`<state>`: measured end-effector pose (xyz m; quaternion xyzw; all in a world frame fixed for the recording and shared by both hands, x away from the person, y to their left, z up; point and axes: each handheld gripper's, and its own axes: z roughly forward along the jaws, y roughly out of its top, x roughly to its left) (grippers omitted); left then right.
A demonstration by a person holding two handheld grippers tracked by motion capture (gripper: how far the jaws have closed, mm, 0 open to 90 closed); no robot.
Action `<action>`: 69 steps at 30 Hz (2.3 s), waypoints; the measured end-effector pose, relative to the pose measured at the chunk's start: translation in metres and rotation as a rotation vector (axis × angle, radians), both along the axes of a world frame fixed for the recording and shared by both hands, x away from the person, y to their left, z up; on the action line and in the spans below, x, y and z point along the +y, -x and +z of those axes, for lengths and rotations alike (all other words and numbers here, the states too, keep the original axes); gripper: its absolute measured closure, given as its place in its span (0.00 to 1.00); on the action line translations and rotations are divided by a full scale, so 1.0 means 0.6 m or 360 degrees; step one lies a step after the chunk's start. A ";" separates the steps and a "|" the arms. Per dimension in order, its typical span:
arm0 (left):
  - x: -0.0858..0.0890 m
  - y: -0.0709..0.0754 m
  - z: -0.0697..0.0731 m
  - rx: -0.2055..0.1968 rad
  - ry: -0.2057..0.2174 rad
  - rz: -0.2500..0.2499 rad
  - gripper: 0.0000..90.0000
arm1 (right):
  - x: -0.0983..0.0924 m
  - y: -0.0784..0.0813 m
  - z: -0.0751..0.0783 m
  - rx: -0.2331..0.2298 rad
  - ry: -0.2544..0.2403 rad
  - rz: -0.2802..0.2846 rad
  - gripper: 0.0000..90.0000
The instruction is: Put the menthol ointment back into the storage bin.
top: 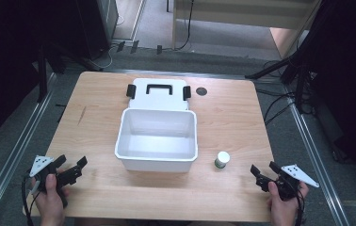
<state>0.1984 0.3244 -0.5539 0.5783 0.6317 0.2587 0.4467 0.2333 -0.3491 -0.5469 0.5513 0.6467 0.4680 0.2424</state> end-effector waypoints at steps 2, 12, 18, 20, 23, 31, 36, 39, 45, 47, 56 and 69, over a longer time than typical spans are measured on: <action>0.000 0.000 0.000 0.0002 0.0002 0.0002 0.16 | 0.000 0.000 0.000 0.0002 -0.0002 -0.0002 0.17; 0.000 0.000 0.000 -0.0007 0.0007 -0.0001 0.16 | -0.006 -0.008 -0.001 0.0072 -0.0051 0.0046 0.17; -0.001 0.000 0.000 0.0005 -0.0007 -0.0005 0.16 | 0.007 -0.013 -0.002 0.0167 0.0081 0.0083 0.17; -0.001 0.000 0.000 0.0005 -0.0007 -0.0008 0.16 | 0.013 -0.013 0.000 0.0199 0.0138 0.0124 0.17; 0.000 0.000 0.000 -0.0001 0.0009 -0.0009 0.16 | 0.019 -0.014 0.010 0.0254 0.0174 0.0184 0.17; 0.004 -0.002 -0.001 -0.0003 0.0039 -0.0022 0.16 | 0.029 -0.027 0.050 0.0575 0.0412 0.0238 0.18; 0.005 -0.003 -0.001 0.0003 0.0053 -0.0021 0.16 | 0.043 -0.041 0.057 0.0707 0.0527 0.0333 0.18; 0.005 -0.004 -0.001 0.0008 0.0056 -0.0019 0.16 | 0.059 -0.052 0.064 0.0754 0.0633 0.0399 0.17; 0.005 -0.005 -0.001 0.0008 0.0062 -0.0020 0.16 | 0.095 -0.078 0.076 0.1050 0.0808 0.0547 0.17; 0.005 -0.005 -0.002 0.0009 0.0062 -0.0021 0.16 | 0.107 -0.085 0.068 0.1252 0.0883 0.0582 0.17; 0.005 -0.005 -0.001 0.0007 0.0058 -0.0031 0.16 | 0.148 -0.099 0.078 0.1428 0.1078 0.0749 0.17; 0.005 -0.005 -0.001 0.0004 0.0062 -0.0037 0.16 | 0.180 -0.126 0.101 0.1388 0.1142 0.0898 0.32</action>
